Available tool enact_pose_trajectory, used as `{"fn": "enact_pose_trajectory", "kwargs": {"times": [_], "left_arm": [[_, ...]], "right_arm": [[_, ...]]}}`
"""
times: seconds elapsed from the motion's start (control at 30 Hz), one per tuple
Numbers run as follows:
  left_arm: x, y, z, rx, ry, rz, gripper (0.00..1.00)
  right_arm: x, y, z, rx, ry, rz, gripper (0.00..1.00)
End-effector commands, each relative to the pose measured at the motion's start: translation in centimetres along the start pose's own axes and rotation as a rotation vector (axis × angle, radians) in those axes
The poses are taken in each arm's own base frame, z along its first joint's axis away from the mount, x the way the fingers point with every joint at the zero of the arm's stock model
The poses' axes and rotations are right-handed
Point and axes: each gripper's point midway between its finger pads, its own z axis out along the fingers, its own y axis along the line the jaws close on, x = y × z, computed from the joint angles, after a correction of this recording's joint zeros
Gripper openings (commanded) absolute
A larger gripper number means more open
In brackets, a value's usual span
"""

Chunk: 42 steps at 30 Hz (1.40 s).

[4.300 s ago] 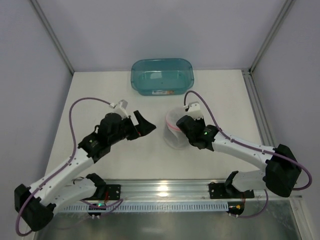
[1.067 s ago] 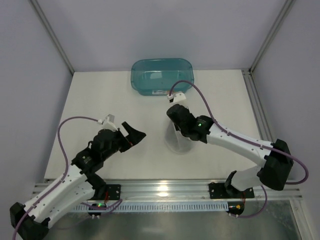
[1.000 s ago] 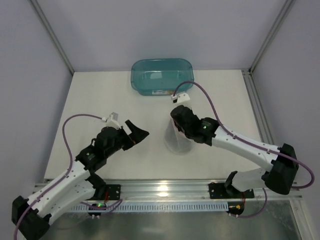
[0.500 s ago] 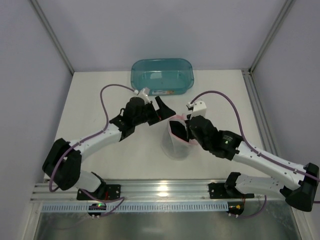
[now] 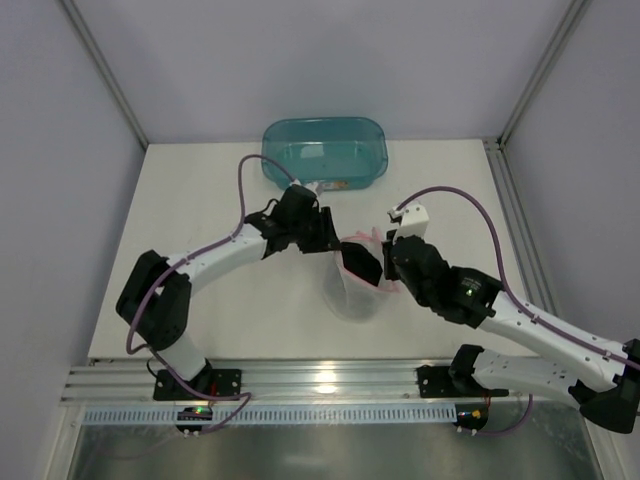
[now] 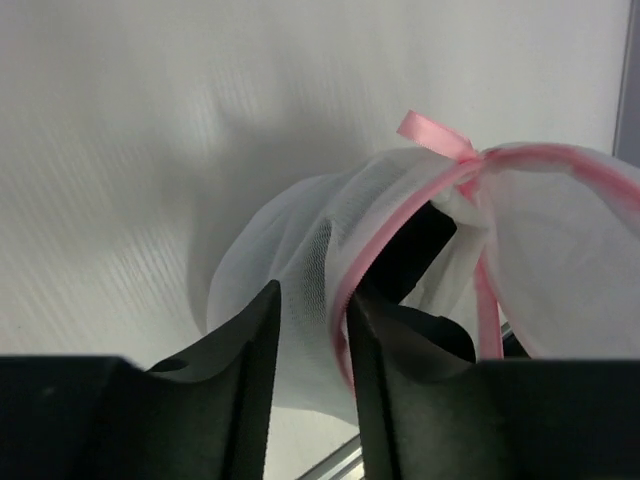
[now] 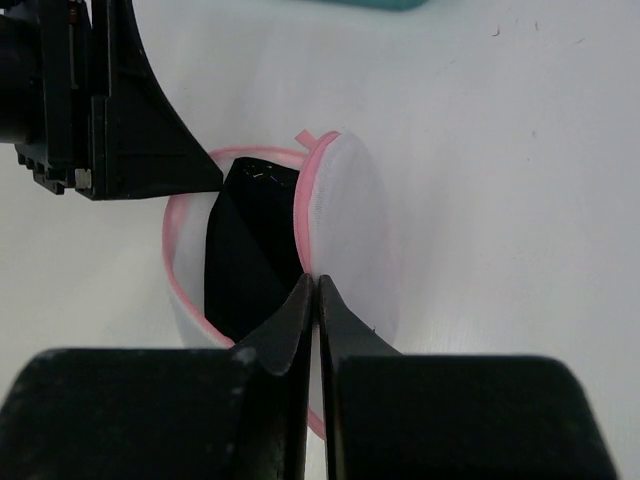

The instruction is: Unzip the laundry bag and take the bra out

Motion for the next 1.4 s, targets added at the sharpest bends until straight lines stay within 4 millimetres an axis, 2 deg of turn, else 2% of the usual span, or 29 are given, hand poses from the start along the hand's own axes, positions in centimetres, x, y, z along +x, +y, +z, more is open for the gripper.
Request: {"fn": "enact_pose_trajectory", "kwargs": {"times": [0.0,0.03,0.07,0.1,0.2,0.3,0.33,0.37,0.43,0.47,0.5,0.57,0.63,0.73,0.77,0.8,0.83,0.87,0.93,1.1,1.13,1.17,1.2,1.27,1.33,1.37], "left_arm": [[1.4,-0.6,0.4,0.005,0.085,0.086,0.31],[1.5,-0.7,0.4,0.007,0.087,0.087,0.23],[1.5,-0.7,0.5,0.004,0.081,0.088,0.05],[1.5,-0.8,0.3,0.007,0.072,0.087,0.0],[0.7,-0.2,-0.5,-0.033,0.017,0.082,0.0],[-0.9,0.3,-2.7,-0.081,-0.083,0.08,0.0],[-1.8,0.5,-4.2,-0.106,-0.138,0.081,0.0],[-2.1,0.5,-4.9,-0.111,-0.157,0.086,0.0],[-2.6,0.5,-6.9,-0.118,-0.196,0.09,0.0],[-2.6,0.5,-7.5,-0.117,-0.202,0.09,0.0],[-2.5,0.5,-7.9,-0.115,-0.204,0.092,0.0],[-2.0,0.3,-8.9,-0.091,-0.202,0.091,0.0],[-1.5,0.2,-9.2,-0.072,-0.193,0.087,0.0],[-0.2,0.5,-9.2,-0.054,-0.165,0.071,0.0],[-0.1,0.6,-9.4,-0.05,-0.17,0.067,0.0],[0.6,1.1,-9.1,-0.055,-0.161,0.058,0.0],[0.8,1.4,-9.0,-0.059,-0.158,0.053,0.0],[1.0,1.6,-9.0,-0.062,-0.155,0.048,0.0],[2.0,1.7,-9.0,-0.044,-0.128,0.041,0.0],[2.6,2.1,-9.4,-0.043,-0.128,0.024,0.0],[2.5,2.2,-9.5,-0.048,-0.135,0.024,0.0],[2.5,2.2,-9.6,-0.051,-0.136,0.022,0.0],[2.5,2.3,-9.7,-0.054,-0.139,0.022,0.0],[2.5,2.2,-9.9,-0.052,-0.141,0.019,0.0],[2.4,2.1,-10.0,-0.048,-0.146,0.014,0.0],[2.4,2.1,-10.0,-0.046,-0.147,0.008,0.0]], "right_arm": [[-0.4,-0.6,-0.3,0.031,-0.024,0.027,0.04],[-0.4,-0.7,-0.3,0.036,-0.024,0.029,0.04],[-0.4,-0.9,-0.4,0.042,-0.025,0.032,0.04],[-0.3,-1.0,-0.4,0.048,-0.024,0.03,0.04],[0.0,-2.3,-0.6,0.109,-0.024,0.037,0.04],[0.4,-4.7,-0.9,0.239,-0.034,0.062,0.04],[0.6,-5.3,-1.0,0.28,-0.041,0.105,0.04],[0.5,-6.6,-1.3,0.353,-0.067,0.118,0.04],[1.8,-9.2,-2.1,0.485,-0.055,0.119,0.04],[1.7,-9.4,-2.0,0.51,-0.08,0.155,0.04],[2.6,-10.5,-2.5,0.561,-0.058,0.13,0.09],[3.5,-11.4,-2.6,0.628,-0.05,0.148,0.49],[3.6,-10.9,-2.2,0.62,-0.039,0.154,0.54],[2.8,-8.0,-1.0,0.449,-0.025,0.111,0.64],[1.4,-6.2,-0.4,0.352,-0.062,0.099,0.65],[1.6,-3.9,-0.1,0.212,-0.034,0.103,0.66],[1.4,-2.8,-0.1,0.124,-0.053,0.113,0.67],[0.0,-0.8,0.0,0.024,-0.103,0.155,0.67],[0.2,2.1,-0.1,-0.135,-0.082,0.141,0.67],[-0.2,6.8,0.5,-0.331,-0.063,0.154,0.67],[0.3,8.0,0.5,-0.389,-0.049,0.15,0.66],[-0.6,8.9,0.5,-0.43,-0.083,0.17,0.66],[0.0,9.7,1.1,-0.447,-0.067,0.161,0.65],[-0.2,11.2,1.3,-0.511,-0.08,0.168,0.65],[1.0,12.5,2.3,-0.549,-0.052,0.156,0.65],[0.7,13.7,2.1,-0.606,-0.057,0.173,0.65]]}}
